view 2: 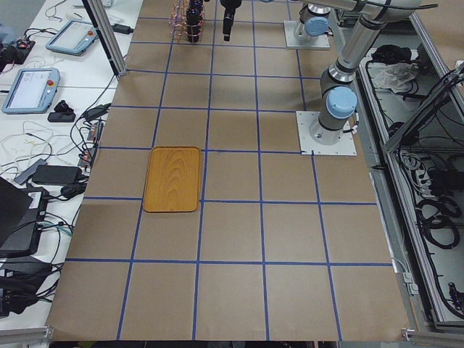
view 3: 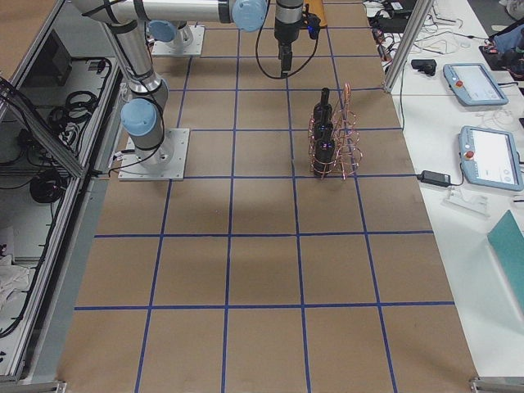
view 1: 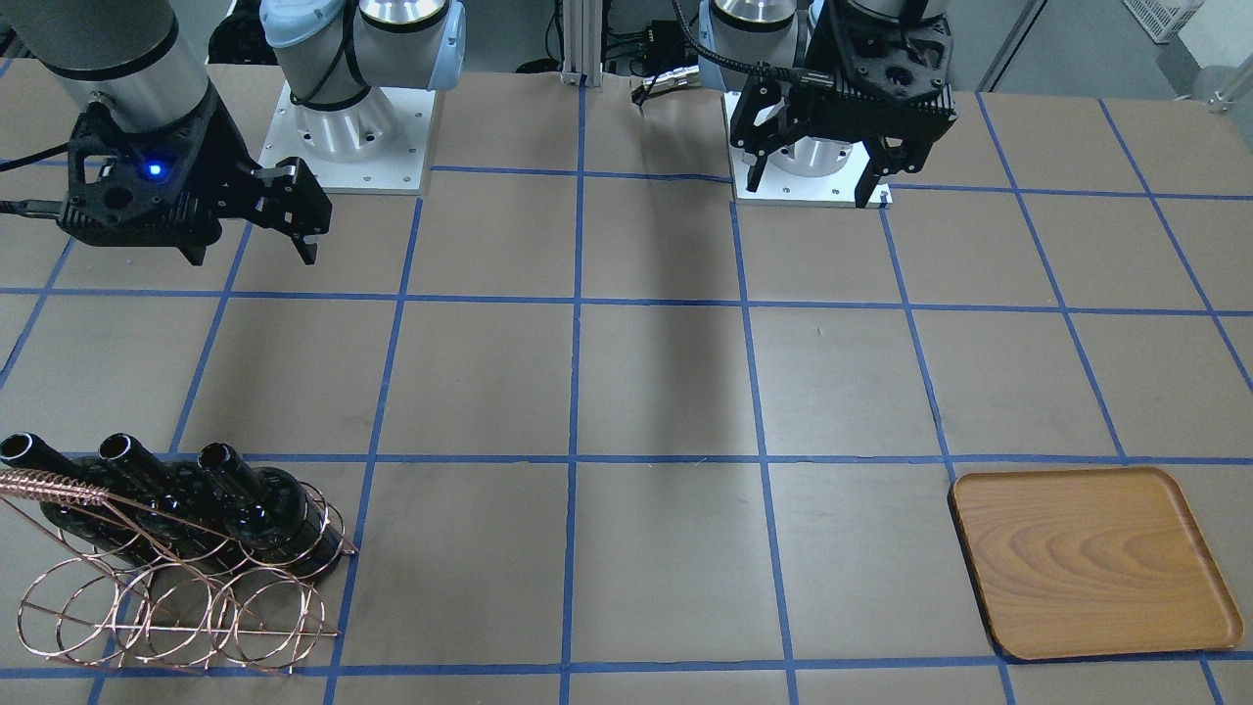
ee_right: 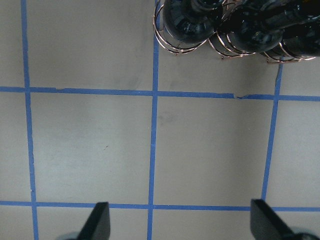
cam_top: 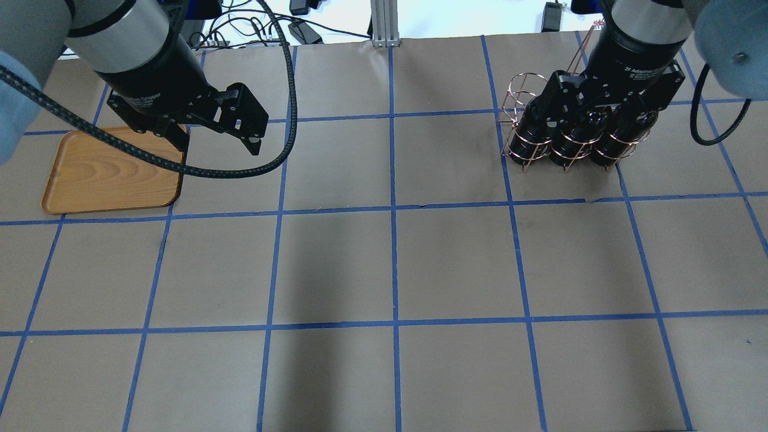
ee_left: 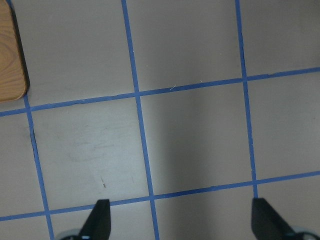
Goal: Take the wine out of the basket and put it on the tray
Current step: 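Lower the right gripper over the bottles in the copper wire rack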
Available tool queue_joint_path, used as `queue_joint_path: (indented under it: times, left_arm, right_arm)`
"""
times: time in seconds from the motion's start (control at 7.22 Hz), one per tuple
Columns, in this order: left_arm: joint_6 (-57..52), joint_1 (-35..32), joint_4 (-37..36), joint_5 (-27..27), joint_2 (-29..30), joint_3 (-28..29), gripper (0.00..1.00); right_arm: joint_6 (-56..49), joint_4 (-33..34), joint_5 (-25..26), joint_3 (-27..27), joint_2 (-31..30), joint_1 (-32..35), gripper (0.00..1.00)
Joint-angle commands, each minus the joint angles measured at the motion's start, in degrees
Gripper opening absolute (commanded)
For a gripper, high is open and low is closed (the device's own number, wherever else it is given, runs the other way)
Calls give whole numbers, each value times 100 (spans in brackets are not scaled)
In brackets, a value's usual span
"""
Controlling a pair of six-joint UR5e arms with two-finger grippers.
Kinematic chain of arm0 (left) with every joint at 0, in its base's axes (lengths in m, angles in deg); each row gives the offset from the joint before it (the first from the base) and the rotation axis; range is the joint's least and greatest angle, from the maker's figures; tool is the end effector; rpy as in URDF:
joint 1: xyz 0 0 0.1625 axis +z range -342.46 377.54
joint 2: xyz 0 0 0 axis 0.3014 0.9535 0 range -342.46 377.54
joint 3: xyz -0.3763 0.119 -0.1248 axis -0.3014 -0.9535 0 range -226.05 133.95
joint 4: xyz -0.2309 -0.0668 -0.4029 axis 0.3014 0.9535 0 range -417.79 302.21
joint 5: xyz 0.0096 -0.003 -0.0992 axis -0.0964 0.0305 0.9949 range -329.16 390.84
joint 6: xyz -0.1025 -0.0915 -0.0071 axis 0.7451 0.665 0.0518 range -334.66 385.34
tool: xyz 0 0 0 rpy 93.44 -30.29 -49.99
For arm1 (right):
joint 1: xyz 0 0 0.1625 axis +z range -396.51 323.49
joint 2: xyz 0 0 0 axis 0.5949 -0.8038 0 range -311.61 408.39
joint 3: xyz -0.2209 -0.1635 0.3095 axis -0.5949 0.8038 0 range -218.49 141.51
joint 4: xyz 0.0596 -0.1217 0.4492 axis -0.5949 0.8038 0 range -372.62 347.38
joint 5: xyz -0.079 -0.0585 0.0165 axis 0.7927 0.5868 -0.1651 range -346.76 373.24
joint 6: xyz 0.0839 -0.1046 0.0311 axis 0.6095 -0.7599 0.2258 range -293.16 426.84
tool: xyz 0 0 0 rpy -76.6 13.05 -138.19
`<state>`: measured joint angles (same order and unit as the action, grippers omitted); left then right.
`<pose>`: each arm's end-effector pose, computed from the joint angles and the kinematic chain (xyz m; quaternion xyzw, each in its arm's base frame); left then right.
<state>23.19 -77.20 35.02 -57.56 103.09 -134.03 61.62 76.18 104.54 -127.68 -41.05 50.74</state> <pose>-0.1798 -0.5099 0.4950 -0.0606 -0.9976 0.0316 0.0147 0.1036 -0.5569 0.4391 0.0217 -0.9997 -0.0090 0.0108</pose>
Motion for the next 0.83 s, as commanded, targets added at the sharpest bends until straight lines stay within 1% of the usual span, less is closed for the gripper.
queue_joint_path:
  times: [0.0,0.69]
  left_arm:
    - [-4,0,0,-3,-4,0,100]
    - [-4,0,0,-3,-4,0,100]
  right_arm:
    - [-14,-3,98,-2,-3,-6,100]
    - [-75,76,159,16,-12,-51,100]
